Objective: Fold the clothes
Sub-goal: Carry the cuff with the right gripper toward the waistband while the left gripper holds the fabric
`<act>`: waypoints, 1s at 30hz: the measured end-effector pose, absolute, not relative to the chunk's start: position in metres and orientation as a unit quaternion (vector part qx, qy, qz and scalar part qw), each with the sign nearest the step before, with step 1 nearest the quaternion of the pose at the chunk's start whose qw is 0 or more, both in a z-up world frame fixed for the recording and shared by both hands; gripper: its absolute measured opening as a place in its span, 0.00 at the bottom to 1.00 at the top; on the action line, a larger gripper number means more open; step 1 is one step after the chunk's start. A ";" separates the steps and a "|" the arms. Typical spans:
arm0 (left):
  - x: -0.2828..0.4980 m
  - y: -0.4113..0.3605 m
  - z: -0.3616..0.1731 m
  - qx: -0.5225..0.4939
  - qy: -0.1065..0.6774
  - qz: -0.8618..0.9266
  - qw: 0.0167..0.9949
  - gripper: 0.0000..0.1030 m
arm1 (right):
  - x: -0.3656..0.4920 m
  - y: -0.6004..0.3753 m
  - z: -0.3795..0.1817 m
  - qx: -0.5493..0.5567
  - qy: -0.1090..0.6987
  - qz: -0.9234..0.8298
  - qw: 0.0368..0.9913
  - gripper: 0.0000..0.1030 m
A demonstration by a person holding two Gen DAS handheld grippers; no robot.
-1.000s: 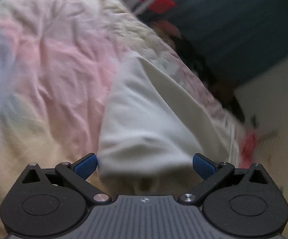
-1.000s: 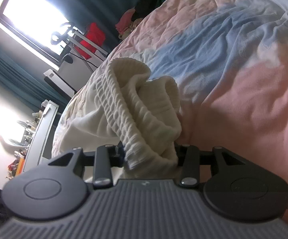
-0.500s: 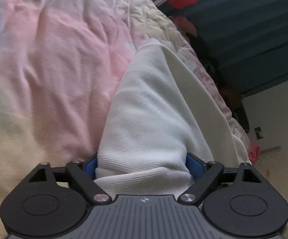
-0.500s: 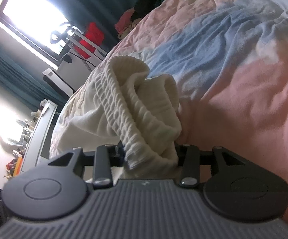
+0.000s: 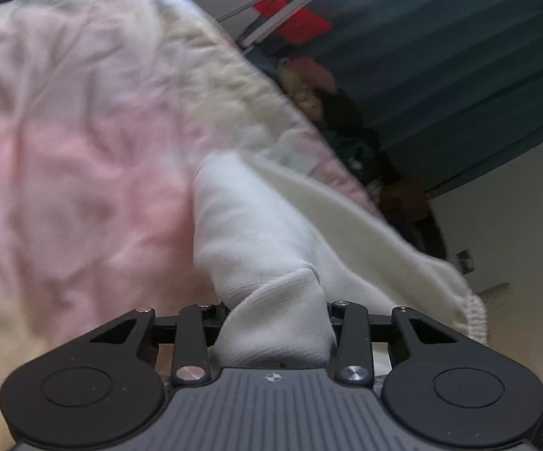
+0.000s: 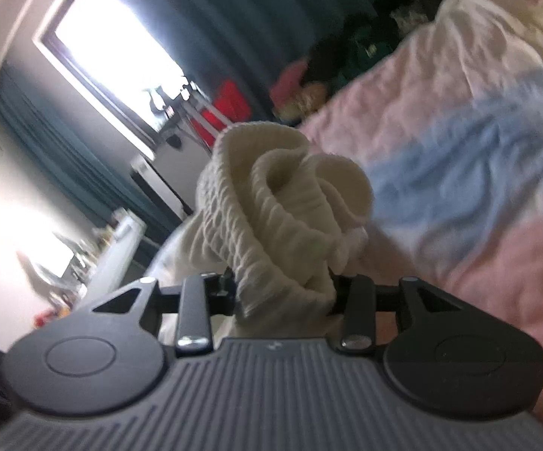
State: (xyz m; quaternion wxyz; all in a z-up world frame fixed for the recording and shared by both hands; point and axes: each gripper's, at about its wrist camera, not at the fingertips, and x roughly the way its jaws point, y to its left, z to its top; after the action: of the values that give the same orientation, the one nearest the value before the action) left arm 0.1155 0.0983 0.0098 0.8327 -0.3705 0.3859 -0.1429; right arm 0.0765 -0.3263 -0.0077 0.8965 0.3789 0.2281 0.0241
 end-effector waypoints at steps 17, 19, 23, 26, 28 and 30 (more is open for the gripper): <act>0.369 -0.156 0.038 -0.260 0.348 -0.234 0.870 0.36 | 0.178 -0.460 -0.009 0.415 0.084 -0.070 0.903 0.40; 0.386 -0.175 0.013 -0.235 0.362 -0.237 0.870 0.36 | 0.187 -0.474 -0.036 0.424 0.089 -0.087 0.897 0.40; 0.392 -0.189 -0.030 -0.180 0.375 -0.258 0.872 0.37 | 0.186 -0.482 -0.083 0.442 0.124 -0.104 0.883 0.40; 0.383 -0.186 -0.042 -0.142 0.379 -0.266 0.875 0.40 | 0.173 -0.476 -0.115 0.453 0.164 -0.108 0.870 0.40; 0.376 -0.180 -0.046 -0.131 0.386 -0.262 0.875 0.43 | 0.163 -0.472 -0.132 0.467 0.180 -0.110 0.859 0.41; 0.369 -0.173 -0.050 -0.120 0.392 -0.258 0.875 0.46 | 0.162 -0.469 -0.142 0.482 0.191 -0.112 0.848 0.42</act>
State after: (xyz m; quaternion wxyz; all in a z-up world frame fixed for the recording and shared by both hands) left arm 0.3690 -0.1735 -0.0497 0.8748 -0.1203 0.3924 -0.2575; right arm 0.1616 -0.4694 -0.1418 0.8476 0.4822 0.1906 -0.1124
